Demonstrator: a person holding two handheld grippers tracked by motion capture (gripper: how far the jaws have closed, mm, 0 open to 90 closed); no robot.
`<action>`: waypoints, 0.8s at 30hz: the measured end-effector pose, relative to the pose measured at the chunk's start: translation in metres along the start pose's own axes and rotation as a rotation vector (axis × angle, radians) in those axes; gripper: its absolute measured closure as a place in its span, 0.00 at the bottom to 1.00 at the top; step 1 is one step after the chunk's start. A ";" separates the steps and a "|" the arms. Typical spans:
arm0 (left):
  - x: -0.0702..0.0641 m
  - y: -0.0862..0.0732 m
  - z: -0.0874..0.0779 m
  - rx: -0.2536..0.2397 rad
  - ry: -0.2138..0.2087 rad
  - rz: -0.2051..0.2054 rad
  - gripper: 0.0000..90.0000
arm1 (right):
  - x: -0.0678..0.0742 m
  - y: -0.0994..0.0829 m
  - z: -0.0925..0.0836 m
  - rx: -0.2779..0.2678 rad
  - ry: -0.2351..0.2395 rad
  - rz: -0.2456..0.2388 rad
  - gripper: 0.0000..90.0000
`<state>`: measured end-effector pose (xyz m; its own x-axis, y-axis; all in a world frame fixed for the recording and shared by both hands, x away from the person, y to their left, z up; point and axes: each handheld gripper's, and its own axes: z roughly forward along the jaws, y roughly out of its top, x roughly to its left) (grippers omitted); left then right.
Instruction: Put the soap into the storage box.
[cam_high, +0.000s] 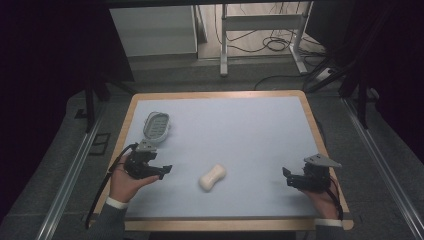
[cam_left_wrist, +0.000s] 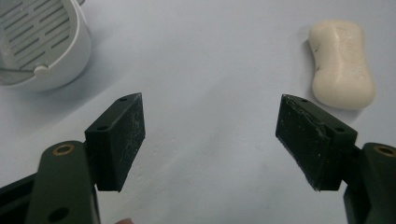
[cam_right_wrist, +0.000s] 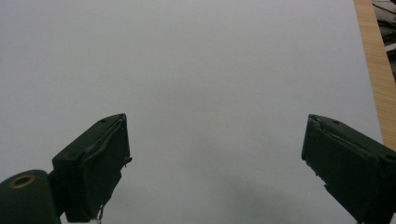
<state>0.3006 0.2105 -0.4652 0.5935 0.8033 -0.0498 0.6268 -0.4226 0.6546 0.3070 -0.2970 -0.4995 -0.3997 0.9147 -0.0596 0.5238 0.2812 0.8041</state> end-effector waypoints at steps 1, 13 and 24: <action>-0.001 0.002 0.000 0.002 -0.004 0.003 0.27 | 0.000 0.000 0.000 0.002 0.001 -0.001 0.09; -0.009 0.018 0.000 0.014 -0.050 0.023 0.26 | -0.004 0.000 -0.004 -0.009 0.036 0.034 0.09; -0.024 0.043 0.000 0.008 -0.084 0.073 0.26 | -0.004 0.000 -0.004 0.003 0.024 0.027 0.09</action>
<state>0.3131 0.1732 -0.4354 0.6777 0.7324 -0.0657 0.5843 -0.4821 0.6528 0.3052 -0.3016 -0.4967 -0.4039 0.9145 -0.0238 0.5364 0.2578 0.8036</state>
